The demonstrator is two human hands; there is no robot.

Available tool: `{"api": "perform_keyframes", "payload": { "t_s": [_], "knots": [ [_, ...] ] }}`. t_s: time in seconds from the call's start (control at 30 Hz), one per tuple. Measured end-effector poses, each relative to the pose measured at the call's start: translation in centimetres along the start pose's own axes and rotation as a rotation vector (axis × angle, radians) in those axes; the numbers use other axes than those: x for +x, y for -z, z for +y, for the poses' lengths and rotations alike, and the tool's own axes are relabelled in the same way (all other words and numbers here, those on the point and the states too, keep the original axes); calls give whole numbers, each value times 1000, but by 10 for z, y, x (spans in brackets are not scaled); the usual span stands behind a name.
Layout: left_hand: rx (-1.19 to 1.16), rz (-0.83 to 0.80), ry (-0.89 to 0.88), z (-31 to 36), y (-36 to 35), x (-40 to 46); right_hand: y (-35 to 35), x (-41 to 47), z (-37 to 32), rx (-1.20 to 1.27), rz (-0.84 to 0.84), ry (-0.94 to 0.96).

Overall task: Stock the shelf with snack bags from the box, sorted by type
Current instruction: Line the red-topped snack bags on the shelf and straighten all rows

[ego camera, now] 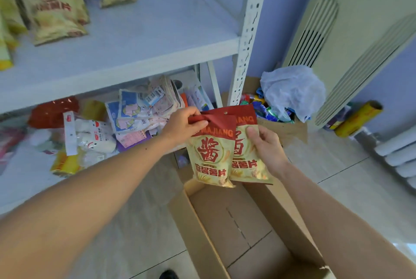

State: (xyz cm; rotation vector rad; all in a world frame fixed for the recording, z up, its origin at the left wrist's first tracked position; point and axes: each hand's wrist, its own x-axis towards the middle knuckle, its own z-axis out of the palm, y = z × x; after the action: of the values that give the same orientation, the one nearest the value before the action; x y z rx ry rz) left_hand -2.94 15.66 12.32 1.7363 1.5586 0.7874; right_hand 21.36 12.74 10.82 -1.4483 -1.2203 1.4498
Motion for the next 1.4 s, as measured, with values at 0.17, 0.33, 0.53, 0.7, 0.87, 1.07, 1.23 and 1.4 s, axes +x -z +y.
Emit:
{"api": "perform_keyframes", "payload": {
  "t_s": [0.17, 0.33, 0.53, 0.7, 0.87, 1.07, 1.23, 1.4],
  "knots": [
    [-26, 77, 19, 55, 54, -9, -11, -19, -70, -13, -13, 128],
    [56, 201, 13, 94, 123, -15, -38, -25, -138, -13, -56, 203],
    [126, 348, 22, 121, 205, -12, -83, -15, -215, -1, -84, 333],
    [161, 470, 32, 123, 281, -1, -139, 11, -275, 16, -142, 389],
    [167, 535, 54, 100, 344, 29, -198, 54, -313, 30, -124, 410],
    [200, 507, 48, 60, 407, 91, -260, 126, -342, 13, -68, 387],
    [179, 467, 20, 41, 438, 151, -284, 186, -364, 8, 4, 361],
    [221, 463, 44, 26, 446, 201, -297, 238, -370, 2, 40, 343]
  ]
}}
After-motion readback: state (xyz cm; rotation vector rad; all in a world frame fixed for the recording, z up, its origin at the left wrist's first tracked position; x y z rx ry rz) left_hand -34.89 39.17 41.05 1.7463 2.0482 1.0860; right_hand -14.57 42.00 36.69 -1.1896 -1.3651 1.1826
